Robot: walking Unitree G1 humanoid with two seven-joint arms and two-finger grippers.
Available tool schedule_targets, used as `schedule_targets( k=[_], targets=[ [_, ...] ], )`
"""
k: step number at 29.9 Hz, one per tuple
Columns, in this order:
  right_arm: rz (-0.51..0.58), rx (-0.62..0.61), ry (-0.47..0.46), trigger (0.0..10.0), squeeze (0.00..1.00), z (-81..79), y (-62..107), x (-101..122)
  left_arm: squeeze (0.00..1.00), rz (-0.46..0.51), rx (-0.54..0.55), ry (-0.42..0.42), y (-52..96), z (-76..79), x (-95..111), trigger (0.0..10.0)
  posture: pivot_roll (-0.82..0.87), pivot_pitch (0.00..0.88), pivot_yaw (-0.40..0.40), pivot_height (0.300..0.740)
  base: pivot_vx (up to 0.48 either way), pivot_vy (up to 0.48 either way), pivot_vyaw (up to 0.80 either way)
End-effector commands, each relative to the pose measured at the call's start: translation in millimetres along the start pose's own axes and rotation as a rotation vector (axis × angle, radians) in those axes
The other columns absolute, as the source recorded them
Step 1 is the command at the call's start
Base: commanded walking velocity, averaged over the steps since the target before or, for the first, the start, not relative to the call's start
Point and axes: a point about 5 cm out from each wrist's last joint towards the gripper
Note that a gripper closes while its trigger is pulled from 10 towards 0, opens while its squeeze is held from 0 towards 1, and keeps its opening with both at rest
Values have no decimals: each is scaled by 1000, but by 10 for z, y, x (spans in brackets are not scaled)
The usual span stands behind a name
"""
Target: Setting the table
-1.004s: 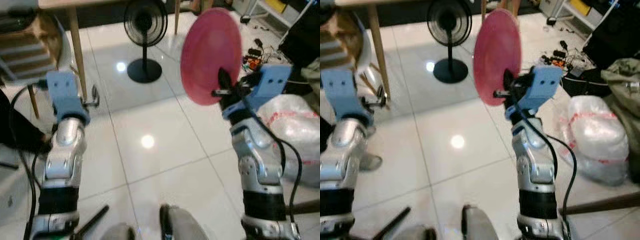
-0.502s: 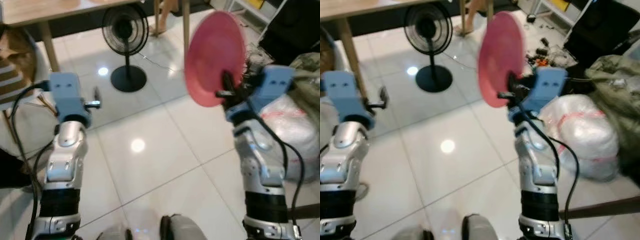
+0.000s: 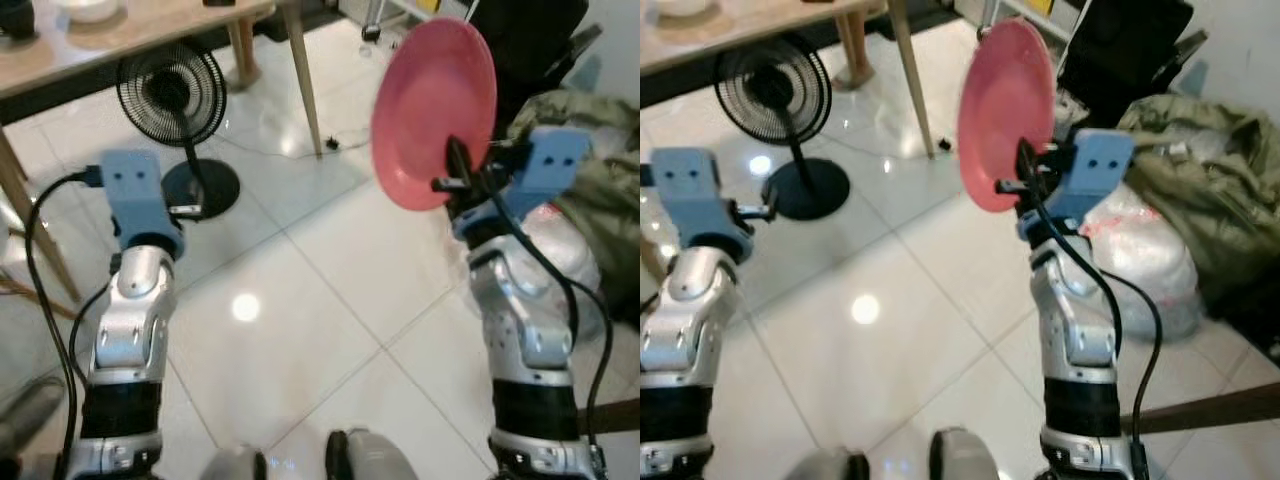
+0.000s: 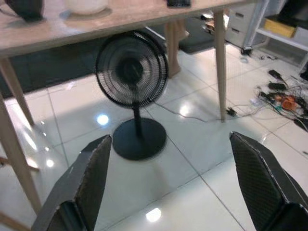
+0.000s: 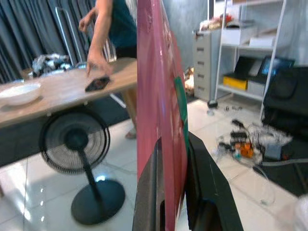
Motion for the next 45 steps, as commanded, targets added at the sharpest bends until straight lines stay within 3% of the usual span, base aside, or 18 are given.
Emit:
schedule_targets(
  k=[1,2,4,5,6,7,8,11,16,21,30,45],
  targets=[
    [1,25,-5,10000,0,-66,-2,-15,0,-4,27,-23,13,-77,-9,10000,-89,80,20,740,458,0,0],
    [1,25,-5,10000,0,-66,-2,-15,0,-4,27,-23,13,-77,-9,10000,-89,80,20,740,458,0,0],
    [-14,60,35,10000,0,-115,-15,-61,0,86,-60,-151,30,-138,111,10000,-67,84,18,740,458,0,0],
    [-14,60,35,10000,0,-115,-15,-61,0,86,-60,-151,30,-138,111,10000,-67,84,18,740,458,0,0],
    [-36,93,45,10000,0,-147,-16,-117,0,151,-161,-221,70,-151,218,10000,-55,85,14,740,458,0,0],
    [-36,93,45,10000,0,-147,-16,-117,0,151,-161,-221,70,-151,218,10000,-55,85,14,740,458,0,0],
    [-55,117,47,10000,0,-169,-16,-163,0,188,-241,-265,109,-149,290,10000,-52,85,14,740,458,0,0],
    [-125,184,2,10000,0,-226,-5,-299,0,244,-410,-339,214,-112,443,10000,-40,84,13,740,458,0,0],
    [-175,234,-71,10000,0,-303,12,-399,0,282,-494,-402,289,-14,504,10000,-31,82,12,740,458,0,0],
    [-212,251,-209,10000,0,-413,30,-482,0,287,-555,-333,393,146,500,10000,-25,80,13,740,458,0,0],
    [-205,271,-223,10000,0,-467,20,-481,0,214,-594,-249,537,168,328,10000,-19,74,6,740,458,0,0],
    [-162,193,-237,10000,0,-411,-84,-393,0,204,-575,-222,517,203,321,10000,-24,65,11,740,459,0,0]
  ],
)
Point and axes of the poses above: a point about 5 cm out from each wrist's last joint towards the gripper, its own y axis pointing back from the gripper into the wrist, its own x axis along the axis of the wrist's last joint, z = x × y, and after that the axes turned 3 degrees about y, right-handed
